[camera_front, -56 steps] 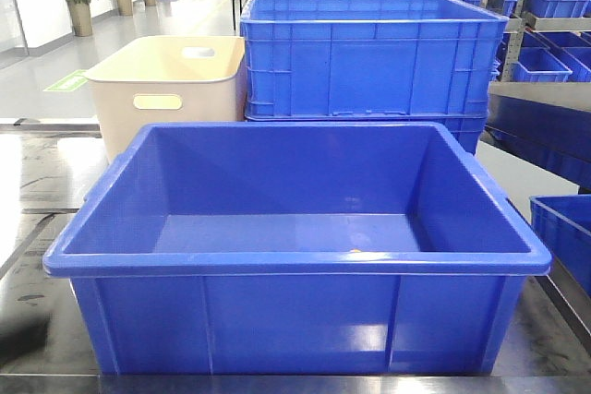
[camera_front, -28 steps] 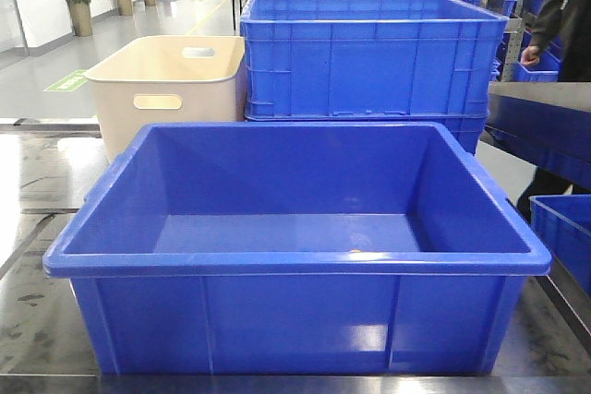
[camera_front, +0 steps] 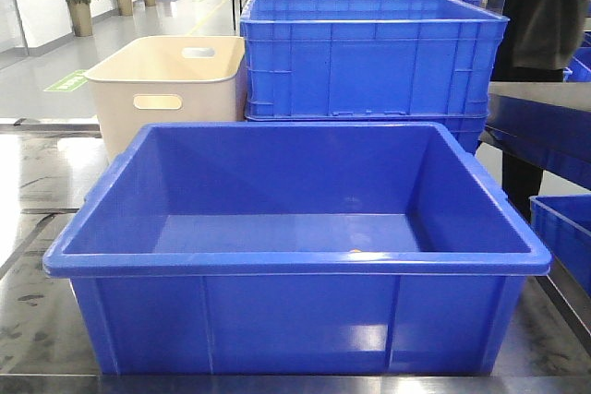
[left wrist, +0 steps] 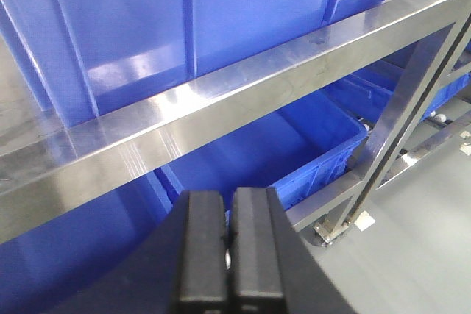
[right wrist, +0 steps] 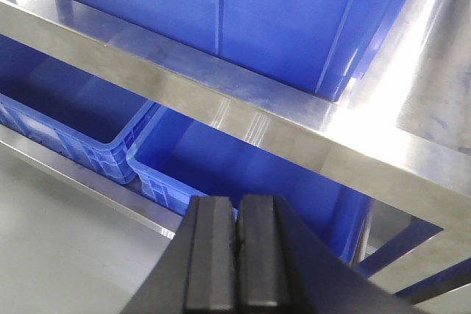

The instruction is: Pick red and yellow blocks into blue bin

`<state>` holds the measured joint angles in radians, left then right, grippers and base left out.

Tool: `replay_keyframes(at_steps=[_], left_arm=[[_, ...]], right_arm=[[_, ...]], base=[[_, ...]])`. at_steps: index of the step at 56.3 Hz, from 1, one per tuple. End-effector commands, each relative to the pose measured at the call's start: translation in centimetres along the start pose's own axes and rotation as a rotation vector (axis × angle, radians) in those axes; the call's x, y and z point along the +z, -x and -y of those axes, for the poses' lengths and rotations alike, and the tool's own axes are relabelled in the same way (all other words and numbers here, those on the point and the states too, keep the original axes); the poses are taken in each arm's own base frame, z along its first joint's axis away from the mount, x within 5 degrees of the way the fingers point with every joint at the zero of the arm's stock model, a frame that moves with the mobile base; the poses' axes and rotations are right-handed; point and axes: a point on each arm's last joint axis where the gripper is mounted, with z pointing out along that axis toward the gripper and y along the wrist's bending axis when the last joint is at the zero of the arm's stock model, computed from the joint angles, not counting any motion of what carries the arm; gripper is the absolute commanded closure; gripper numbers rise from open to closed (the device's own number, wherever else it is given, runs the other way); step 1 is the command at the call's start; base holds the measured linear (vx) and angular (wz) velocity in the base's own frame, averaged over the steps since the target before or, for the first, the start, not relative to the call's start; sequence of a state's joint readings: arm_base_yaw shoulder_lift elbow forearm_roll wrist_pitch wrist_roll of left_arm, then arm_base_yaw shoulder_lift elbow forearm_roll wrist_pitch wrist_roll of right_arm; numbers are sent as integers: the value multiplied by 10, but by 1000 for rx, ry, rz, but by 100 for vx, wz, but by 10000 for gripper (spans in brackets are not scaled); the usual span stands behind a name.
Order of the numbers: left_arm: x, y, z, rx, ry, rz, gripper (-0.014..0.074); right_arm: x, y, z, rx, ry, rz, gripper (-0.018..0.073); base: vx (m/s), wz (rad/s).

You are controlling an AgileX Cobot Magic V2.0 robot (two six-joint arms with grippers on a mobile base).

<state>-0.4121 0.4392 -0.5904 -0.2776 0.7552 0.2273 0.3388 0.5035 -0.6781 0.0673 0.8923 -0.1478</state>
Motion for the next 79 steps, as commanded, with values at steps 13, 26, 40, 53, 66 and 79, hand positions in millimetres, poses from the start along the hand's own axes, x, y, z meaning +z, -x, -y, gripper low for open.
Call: replay_keyframes(at_steps=[13,26,40,53,66,79], left_arm=[[-4,13,-4,23,54,91,605],[-4,11,-4,18,47,74,605],[-4,11,-4,18,47,74,605],[-32,-15,-11,91,276,281,601],[-19,-67,-21,84,496,498,597],[4,-93,-33,-137,500,488,597]], right_arm=[[-5,13,1,-6,-13,90,572],[-5,13,1,-6,-13,90,571],[-5,13,1,-6,-13,90,569],[-5,12,2,-8,-15,86,570],[-5,12,1,-6,-14,87,570],[-5,12,1,-7,-14,83,570]], base=[[0,0],[0,0],[0,0],[0,0],[0,0],[0,0]])
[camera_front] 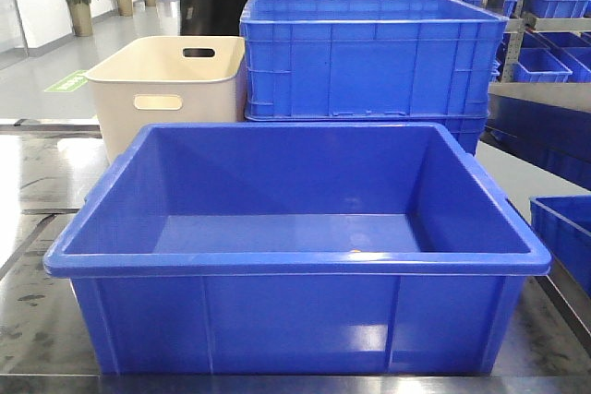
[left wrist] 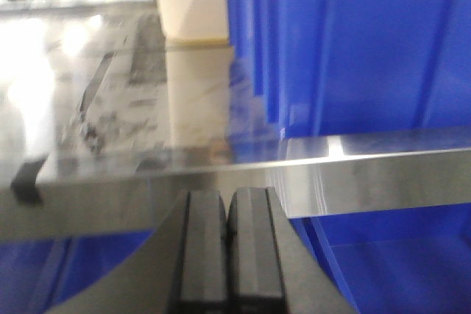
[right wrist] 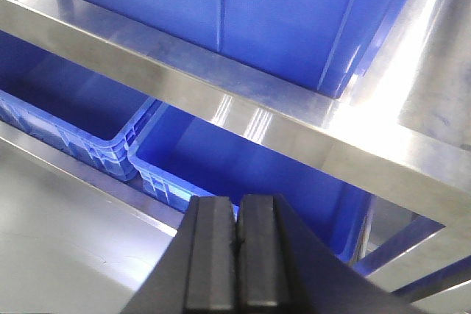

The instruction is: Pick red and yellow blocks into blue bin

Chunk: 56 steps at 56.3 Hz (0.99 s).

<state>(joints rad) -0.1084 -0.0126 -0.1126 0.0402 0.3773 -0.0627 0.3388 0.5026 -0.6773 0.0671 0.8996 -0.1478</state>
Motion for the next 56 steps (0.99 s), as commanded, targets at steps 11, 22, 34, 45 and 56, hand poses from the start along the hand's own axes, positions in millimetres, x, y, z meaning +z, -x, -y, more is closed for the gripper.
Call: replay_keyframes(at_steps=[11,22,34,45,56], left_arm=[[9,-11,-1,-55,7,218,597],[8,-7,-2,-63,23,255,597],[8,-6,-2,-62,22,259,597],[8,-6,-2,-62,24,255,597],[8,-6,-2,-62,24,255,597]], right_arm=[[-5,13,2,-6,-15,89,570],[-5,13,2,-6,-15,90,570],[-5,13,2,-6,-15,90,570],[-5,13,2,-6,-15,90,570],[-5,13,2,-6,-15,90,570]], base=[[0,0],[0,0],[0,0],[0,0],[0,0]])
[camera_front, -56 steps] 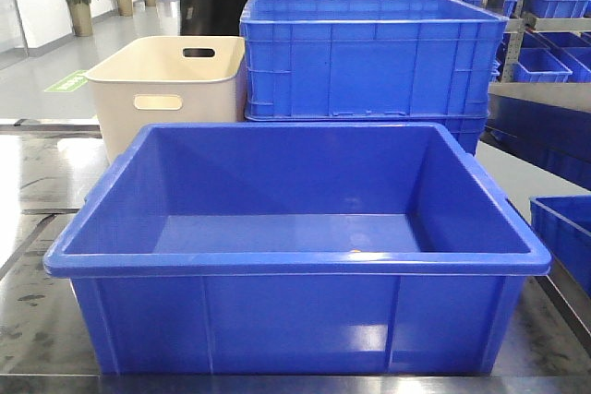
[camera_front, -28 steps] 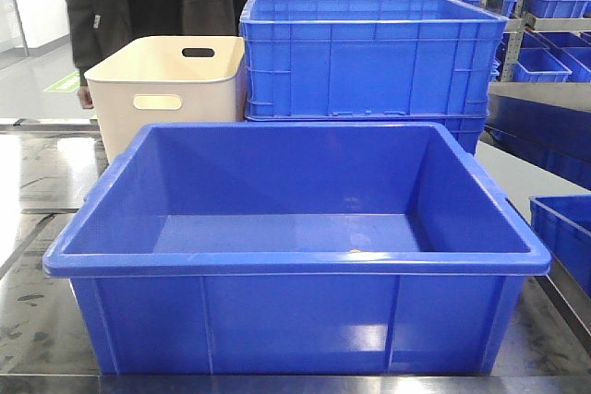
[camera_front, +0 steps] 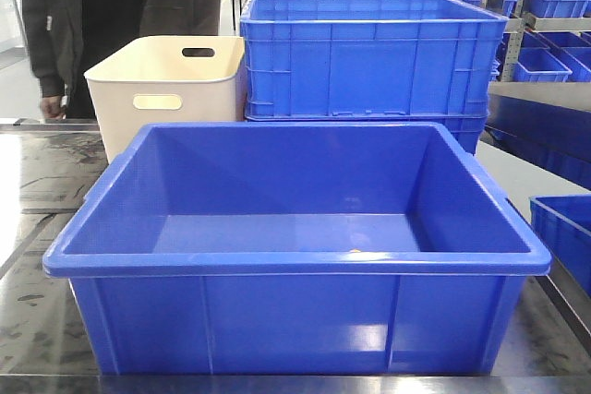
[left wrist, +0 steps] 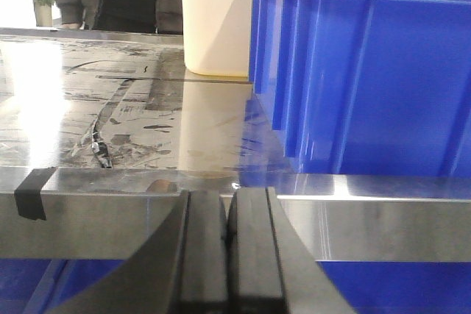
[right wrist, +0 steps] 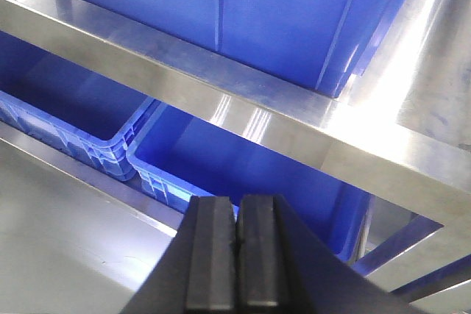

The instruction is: Pick red and yellow blocks into blue bin

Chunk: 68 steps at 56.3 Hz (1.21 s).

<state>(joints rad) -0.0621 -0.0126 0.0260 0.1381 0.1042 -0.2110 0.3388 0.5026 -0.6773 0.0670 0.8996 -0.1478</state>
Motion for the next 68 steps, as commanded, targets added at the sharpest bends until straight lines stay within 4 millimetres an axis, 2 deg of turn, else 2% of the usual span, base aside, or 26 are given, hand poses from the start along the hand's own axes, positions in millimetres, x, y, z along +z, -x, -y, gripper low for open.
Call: replay_keyframes(at_steps=[1,19,27,32,46,53,63,68], left_arm=[[-3,14,2,-11,-17,117,597],[-3,14,2,-11,-17,117,597],[-3,14,2,-11,-17,117,597],[-3,14,2,-11,-17,117,597],[-3,14,2,-10,-17,117,597],[-3,14,2,-10,-17,117,597],[-3,14,2,-10,-17,117,597],[-3,14,2,-10,-17,116,597]], right_arm=[[-5,13,2,-6,-15,90,570],[-6,13,2,-6,-15,91,570],[-17,10,5,-19,-74,180,570],[-12,-3,10,0,-164,270,570],[14,-60,18,27,-431,639,570],[27,-85,17,29,-496,710,570],[42,-111,15,23,-519,772,570],[42,-110,15,45,-507,754,570]], base=[[0,0],[0,0],[0,0],[0,0],[0,0],[0,0],[0,0],[0,0]])
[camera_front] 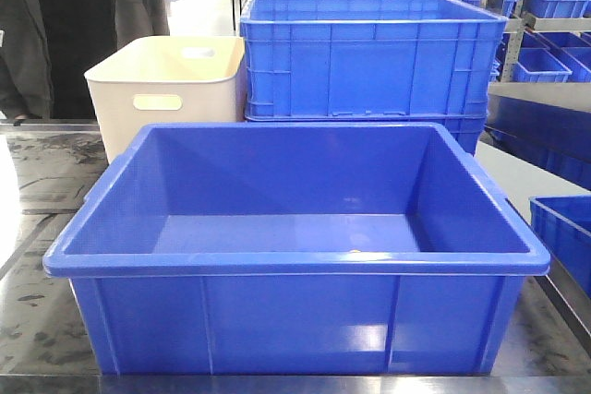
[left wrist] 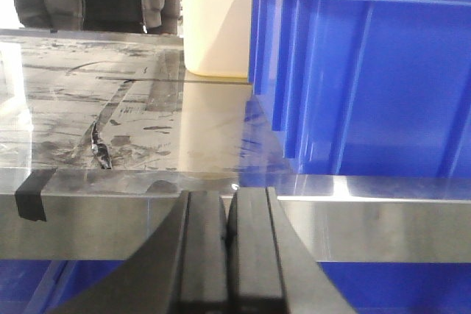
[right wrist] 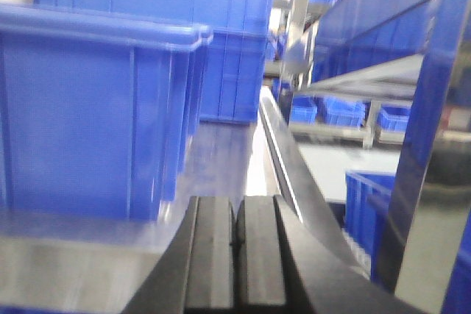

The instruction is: Pick red and yellow blocks into blue bin

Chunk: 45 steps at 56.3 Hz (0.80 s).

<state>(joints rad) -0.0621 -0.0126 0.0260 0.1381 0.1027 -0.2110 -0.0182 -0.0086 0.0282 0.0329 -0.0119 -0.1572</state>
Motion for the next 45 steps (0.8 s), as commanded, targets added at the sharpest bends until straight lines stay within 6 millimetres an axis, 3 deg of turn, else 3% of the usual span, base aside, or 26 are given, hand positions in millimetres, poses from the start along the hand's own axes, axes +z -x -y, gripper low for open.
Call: replay_keyframes(at_steps=[1,45], left_arm=[[-3,14,2,-10,-17,115,597],[-3,14,2,-8,-17,115,596]], right_arm=[[0,7,1,-3,-21,95,570],[-2,7,-1,41,9,105,570]], base=[[0,0],[0,0]])
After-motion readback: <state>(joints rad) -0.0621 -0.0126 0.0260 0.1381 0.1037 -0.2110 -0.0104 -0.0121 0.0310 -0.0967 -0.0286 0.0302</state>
